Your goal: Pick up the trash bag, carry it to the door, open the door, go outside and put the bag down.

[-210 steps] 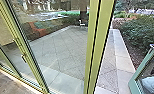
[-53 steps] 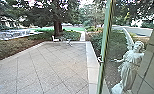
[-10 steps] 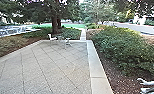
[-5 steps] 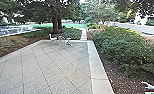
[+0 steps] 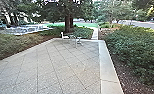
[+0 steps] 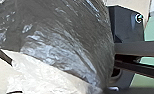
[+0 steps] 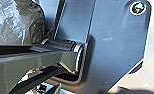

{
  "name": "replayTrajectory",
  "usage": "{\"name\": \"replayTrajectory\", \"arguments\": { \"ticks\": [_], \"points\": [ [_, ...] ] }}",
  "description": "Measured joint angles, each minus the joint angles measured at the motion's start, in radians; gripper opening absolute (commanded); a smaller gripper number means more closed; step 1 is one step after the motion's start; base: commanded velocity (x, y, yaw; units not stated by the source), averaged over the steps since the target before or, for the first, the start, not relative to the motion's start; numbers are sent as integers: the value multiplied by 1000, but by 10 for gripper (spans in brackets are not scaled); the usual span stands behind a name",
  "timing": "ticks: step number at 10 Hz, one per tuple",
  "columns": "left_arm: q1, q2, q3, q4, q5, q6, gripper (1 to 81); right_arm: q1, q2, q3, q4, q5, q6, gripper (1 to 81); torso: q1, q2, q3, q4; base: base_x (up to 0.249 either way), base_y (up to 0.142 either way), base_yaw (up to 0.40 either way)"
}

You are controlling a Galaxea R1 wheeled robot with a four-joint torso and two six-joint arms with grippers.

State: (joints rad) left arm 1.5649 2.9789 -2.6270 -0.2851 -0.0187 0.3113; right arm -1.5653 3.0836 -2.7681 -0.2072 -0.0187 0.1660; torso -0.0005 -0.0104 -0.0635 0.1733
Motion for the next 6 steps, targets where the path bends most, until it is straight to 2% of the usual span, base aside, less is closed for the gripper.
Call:
{"name": "replayTrajectory", "arguments": {
  "ticks": [1,2,3,6],
  "points": [
    [-3,-13,28,0,0,-1,10,0,-1,0,0,-3,-1,811,0,0,-4,34,0,0,0],
    [-3,-31,50,0,0,-1,10,0,-2,0,-2,-3,-1,811,0,0,-7,57,0,0,0],
    [-5,-59,82,0,3,-2,10,0,-3,0,-1,-1,-1,811,0,0,-10,70,0,0,0],
    [-50,-127,193,-8,7,-3,10,0,-7,8,-1,-5,-1,811,0,0,-11,69,0,0,0]
  ]
}}
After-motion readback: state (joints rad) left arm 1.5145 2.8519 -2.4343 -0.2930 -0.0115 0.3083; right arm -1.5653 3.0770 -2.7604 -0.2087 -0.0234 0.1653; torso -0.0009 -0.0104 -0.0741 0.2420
